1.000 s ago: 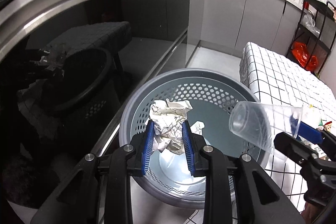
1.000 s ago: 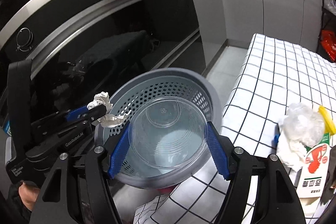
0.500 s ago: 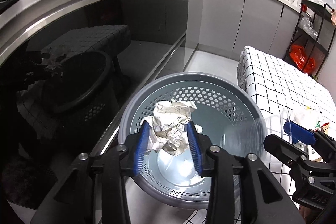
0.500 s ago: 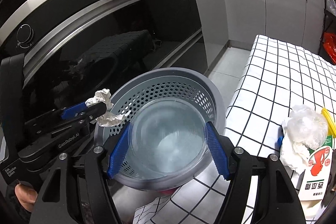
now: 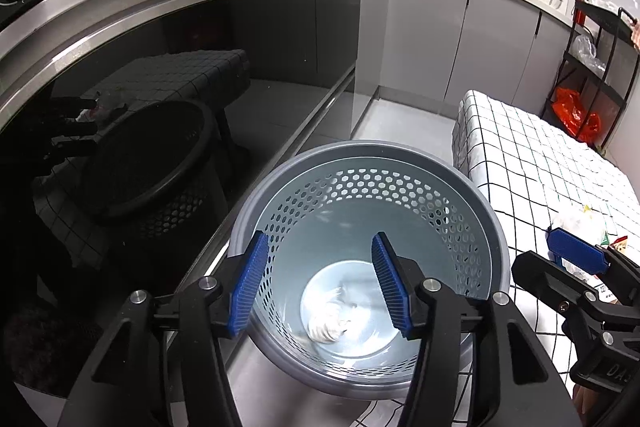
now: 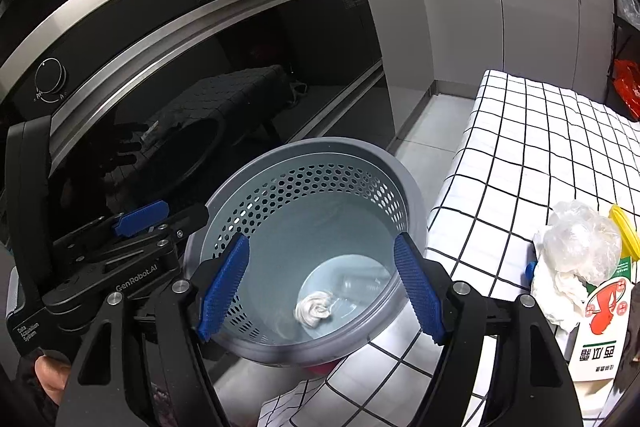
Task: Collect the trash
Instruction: 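Carry cup and paper over the grey basket and open both grippers, then return both tools to the table and grasp the snack wrapper with the right gripper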
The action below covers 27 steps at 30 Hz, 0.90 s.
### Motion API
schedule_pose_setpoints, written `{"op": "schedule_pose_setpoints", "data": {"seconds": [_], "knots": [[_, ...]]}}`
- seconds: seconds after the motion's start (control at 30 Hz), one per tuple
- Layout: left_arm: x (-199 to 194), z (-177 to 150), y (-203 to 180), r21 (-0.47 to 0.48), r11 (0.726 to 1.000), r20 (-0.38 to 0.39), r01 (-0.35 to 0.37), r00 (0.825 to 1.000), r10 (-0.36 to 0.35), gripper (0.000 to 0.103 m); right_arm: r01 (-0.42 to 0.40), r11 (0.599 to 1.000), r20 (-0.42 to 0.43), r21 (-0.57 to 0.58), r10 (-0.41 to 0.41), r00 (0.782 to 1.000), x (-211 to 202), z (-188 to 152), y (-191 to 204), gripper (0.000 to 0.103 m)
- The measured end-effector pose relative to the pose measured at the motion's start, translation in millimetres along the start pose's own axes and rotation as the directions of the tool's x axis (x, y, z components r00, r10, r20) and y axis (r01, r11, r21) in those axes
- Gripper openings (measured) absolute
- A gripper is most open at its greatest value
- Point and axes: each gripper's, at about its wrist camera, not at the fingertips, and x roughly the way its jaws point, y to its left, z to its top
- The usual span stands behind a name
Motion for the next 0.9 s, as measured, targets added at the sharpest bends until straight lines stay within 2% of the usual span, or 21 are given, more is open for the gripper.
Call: {"op": "schedule_pose_setpoints", "data": {"seconds": [0.5,0.9], "knots": [[-2,-1,-2,-0.004,1.000,0.003,0.008,1.000,-0.008,0.053,0.016,1.000,0.009,0.004,-0.016,1.000,-5,0,-1,0.072],[-13,-1,-23,0.035,0.999,0.033,0.042,0.999,-0.043,0.057,0.072,0.997,0.043,0.034,-0.074,0.996,-30,-8,-21,0.072]]}}
